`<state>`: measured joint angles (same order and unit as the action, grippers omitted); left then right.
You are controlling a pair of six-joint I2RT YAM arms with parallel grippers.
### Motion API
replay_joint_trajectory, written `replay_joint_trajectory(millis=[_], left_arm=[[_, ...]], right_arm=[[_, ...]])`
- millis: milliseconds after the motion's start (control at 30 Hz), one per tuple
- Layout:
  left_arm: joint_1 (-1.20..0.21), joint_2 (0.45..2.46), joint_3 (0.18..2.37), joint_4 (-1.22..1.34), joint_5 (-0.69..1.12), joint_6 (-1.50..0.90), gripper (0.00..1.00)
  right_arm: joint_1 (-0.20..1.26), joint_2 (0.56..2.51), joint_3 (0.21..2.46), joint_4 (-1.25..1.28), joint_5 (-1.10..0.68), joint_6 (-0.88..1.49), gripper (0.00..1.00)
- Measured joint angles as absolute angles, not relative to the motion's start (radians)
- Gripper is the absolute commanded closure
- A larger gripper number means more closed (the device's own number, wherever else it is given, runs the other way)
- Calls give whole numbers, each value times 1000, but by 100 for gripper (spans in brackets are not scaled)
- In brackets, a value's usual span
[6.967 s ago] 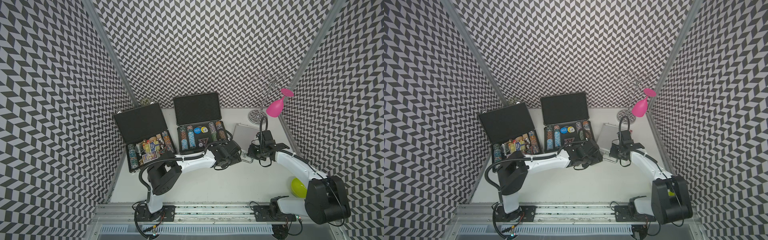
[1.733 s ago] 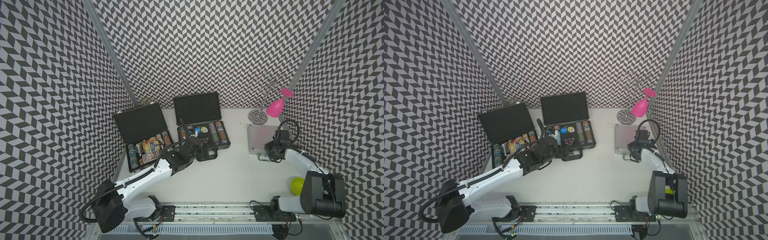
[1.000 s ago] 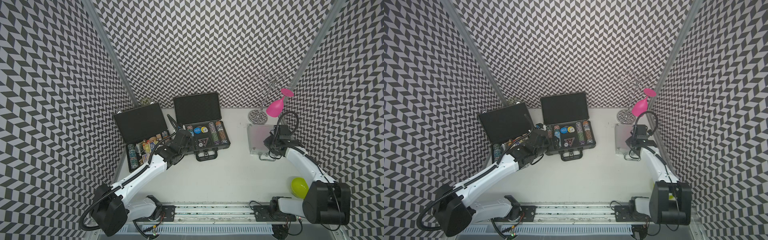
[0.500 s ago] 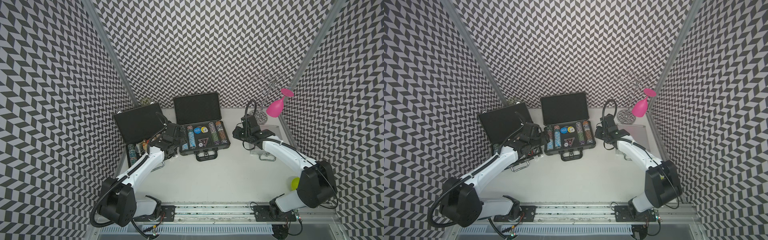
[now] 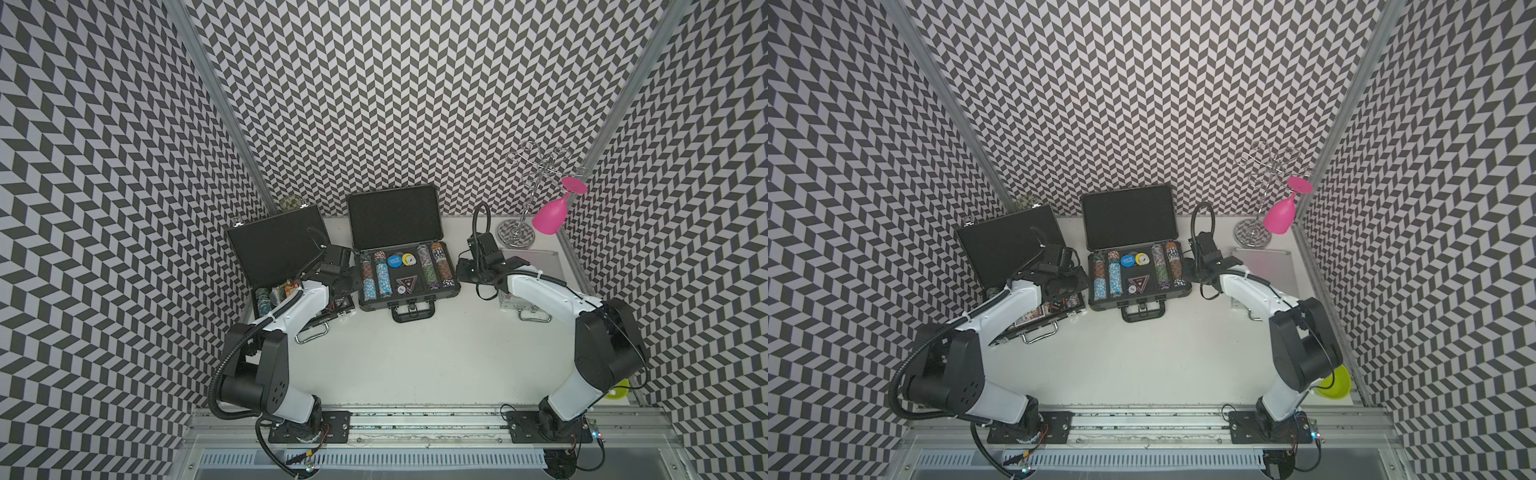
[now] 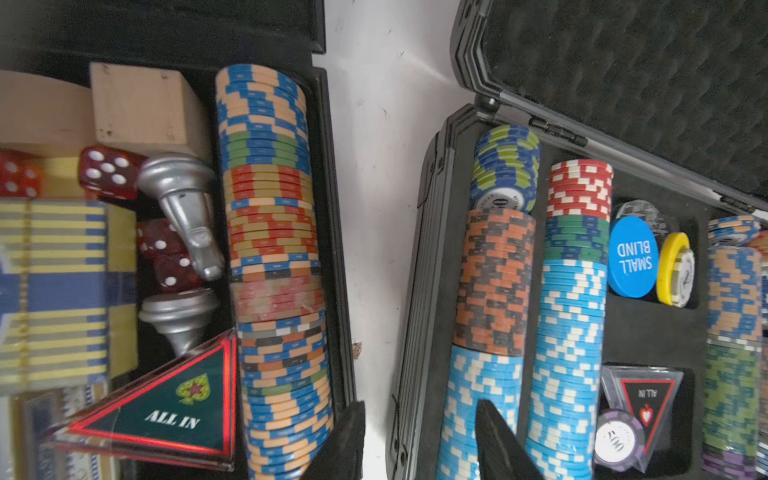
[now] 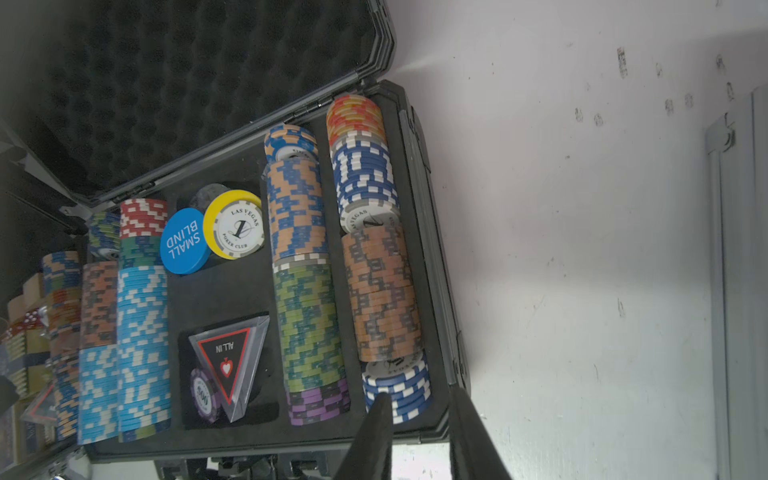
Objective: Close the poker set cases
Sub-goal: Move the poker set case to the center of the board.
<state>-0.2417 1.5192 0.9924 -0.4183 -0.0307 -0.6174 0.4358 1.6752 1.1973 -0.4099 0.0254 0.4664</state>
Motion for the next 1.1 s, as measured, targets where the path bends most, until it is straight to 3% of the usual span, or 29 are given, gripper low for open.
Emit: replay_joint_trajectory(millis=[467, 1100], left_arm=[[-228, 1642, 1049, -381, -28, -576, 70], [-209, 1676, 1049, -360, 14, -516, 75]], right_arm=[[424, 1729, 1271, -390, 28, 435, 78], [358, 1875, 1322, -389, -74, 313, 79]])
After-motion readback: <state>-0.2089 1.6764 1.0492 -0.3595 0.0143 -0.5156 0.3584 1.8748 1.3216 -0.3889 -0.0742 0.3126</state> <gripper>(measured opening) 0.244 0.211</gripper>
